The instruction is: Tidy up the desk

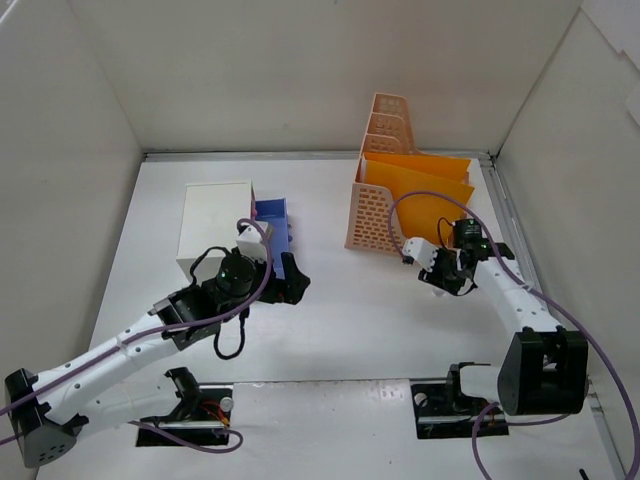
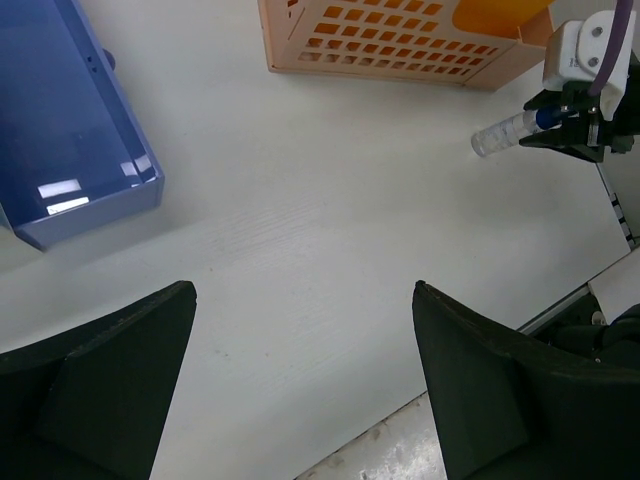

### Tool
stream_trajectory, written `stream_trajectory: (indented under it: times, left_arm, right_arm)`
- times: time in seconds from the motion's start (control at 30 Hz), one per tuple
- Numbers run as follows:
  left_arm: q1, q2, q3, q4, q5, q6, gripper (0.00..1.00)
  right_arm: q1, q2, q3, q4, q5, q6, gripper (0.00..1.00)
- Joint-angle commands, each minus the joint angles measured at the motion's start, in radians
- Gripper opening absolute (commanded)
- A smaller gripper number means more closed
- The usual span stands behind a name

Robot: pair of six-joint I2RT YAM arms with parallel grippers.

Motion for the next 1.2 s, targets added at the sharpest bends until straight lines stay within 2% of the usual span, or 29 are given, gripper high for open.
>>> stream_trajectory:
  times: [0.0,0.03,0.07,0.17,0.23,0.27,0.37,0.47,0.53,0.57,0.63,0.77,0.9,1.17]
  left_arm:
    - [-0.007,-0.01,0.02,0.029,-0.015,-0.015,0.85]
    - [-0.007,-0.01,0.02,0.029,-0.016,-0.016,0.85]
    - [-0.007,-0.008,0.02,0.026,-0.016,-0.016,0.85]
    - [-0.007,-0.014,0.023,0.018,-0.021,-0.019,0.86]
    - [-0.007,-0.025,0.021,0.013,-0.032,-0.021,0.85]
    - [-0.016,-0.028,0.02,0.009,-0.038,-0.019,0.85]
    - [-0.026,-0.057,0.018,0.004,-0.085,-0.023,0.85]
    - [-0.062,-0.111,0.006,0.001,-0.174,-0.03,0.85]
    - [-0.086,-0.158,0.001,-0.016,-0.239,-0.035,0.84]
    - [-0.086,-0.172,0.001,-0.027,-0.259,-0.041,0.84]
    - [-0.112,-0.22,-0.005,-0.06,-0.309,-0.049,0.84]
    - [-0.122,-0.29,-0.013,-0.129,-0.361,-0.085,0.84]
    - [-0.142,-0.347,-0.017,-0.201,-0.401,-0.119,0.83]
    - [-0.161,-0.413,-0.013,-0.263,-0.441,-0.135,0.82]
  right_arm:
    - [0.022,-0.002,-0.005,0.055,0.001,-0.046,0.32]
    - [0.025,-0.002,-0.005,0.055,0.001,-0.053,0.27]
    - [0.027,-0.009,-0.008,0.052,0.007,-0.066,0.16]
    - [0.042,-0.05,0.004,0.014,-0.01,-0.123,0.04]
    - [0.076,-0.093,0.042,-0.053,-0.068,-0.171,0.0]
    - [0.076,-0.106,0.061,-0.077,-0.068,-0.18,0.0]
    - [0.178,-0.13,0.158,-0.155,-0.164,-0.185,0.0]
    - [0.357,-0.115,0.254,-0.164,-0.267,-0.136,0.0]
    - [0.439,-0.085,0.321,-0.122,-0.283,-0.067,0.0]
    - [0.524,-0.043,0.343,-0.094,-0.275,-0.033,0.0]
    - [0.589,0.009,0.415,0.007,-0.261,0.069,0.0]
    - [0.729,0.22,0.565,0.133,-0.182,0.223,0.0]
    - [0.791,0.415,0.809,0.202,-0.094,0.372,0.0]
    - [0.858,0.711,1.08,0.267,0.082,0.395,0.0]
